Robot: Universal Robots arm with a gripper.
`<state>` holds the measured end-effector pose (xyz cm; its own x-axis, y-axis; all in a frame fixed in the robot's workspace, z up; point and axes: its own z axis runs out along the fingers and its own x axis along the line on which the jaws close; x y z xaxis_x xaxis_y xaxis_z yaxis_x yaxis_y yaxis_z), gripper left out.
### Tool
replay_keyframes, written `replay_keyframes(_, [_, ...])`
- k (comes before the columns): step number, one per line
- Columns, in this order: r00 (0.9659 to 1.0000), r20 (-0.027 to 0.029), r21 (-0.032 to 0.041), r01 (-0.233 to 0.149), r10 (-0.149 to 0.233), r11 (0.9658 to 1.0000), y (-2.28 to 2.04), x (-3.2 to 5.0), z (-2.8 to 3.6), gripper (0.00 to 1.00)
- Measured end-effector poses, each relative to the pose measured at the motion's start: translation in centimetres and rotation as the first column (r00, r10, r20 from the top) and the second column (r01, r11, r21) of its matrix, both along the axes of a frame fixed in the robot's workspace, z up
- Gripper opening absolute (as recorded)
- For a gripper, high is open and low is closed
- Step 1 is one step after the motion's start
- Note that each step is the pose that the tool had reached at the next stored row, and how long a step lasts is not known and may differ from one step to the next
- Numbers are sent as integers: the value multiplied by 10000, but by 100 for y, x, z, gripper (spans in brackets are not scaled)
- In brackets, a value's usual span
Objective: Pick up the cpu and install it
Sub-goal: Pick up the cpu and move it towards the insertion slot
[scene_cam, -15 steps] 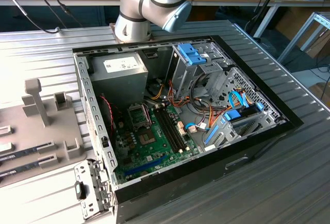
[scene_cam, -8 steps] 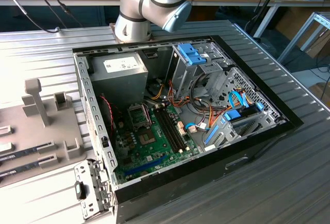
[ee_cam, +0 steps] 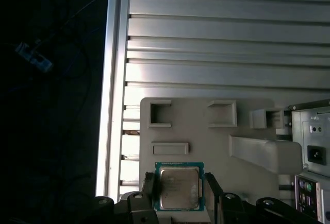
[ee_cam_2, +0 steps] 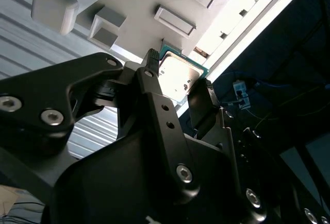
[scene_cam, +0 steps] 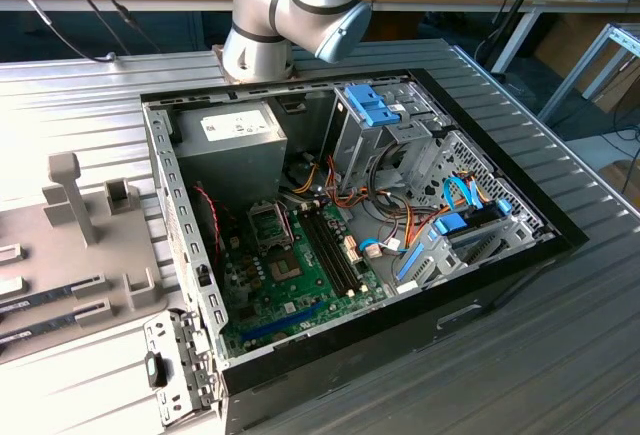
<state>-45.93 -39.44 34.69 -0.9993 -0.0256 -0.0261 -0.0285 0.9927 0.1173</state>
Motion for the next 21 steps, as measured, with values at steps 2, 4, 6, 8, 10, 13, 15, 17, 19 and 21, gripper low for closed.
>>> replay_keyframes(2, [10000,1,5,0,0,10000,0,0,8,47])
replay_keyframes(4, [10000,1,9,1,-1,10000,0,0,17,47])
replay_keyframes(6, [10000,1,12,1,-1,10000,0,0,23,47])
replay_keyframes(8, [10000,1,16,0,0,10000,0,0,30,47])
replay_keyframes(10, [10000,2,20,0,0,10000,0,0,36,47])
replay_keyframes(13, [10000,0,25,0,0,10000,0,0,49,47])
replay_keyframes(15, [10000,1,33,0,0,10000,0,0,63,47])
replay_keyframes(17, [10000,1,40,1,-1,10000,0,0,77,47])
replay_keyframes(19, [10000,1,44,0,0,10000,0,0,88,47])
replay_keyframes(21, [10000,0,47,0,0,10000,0,0,95,47])
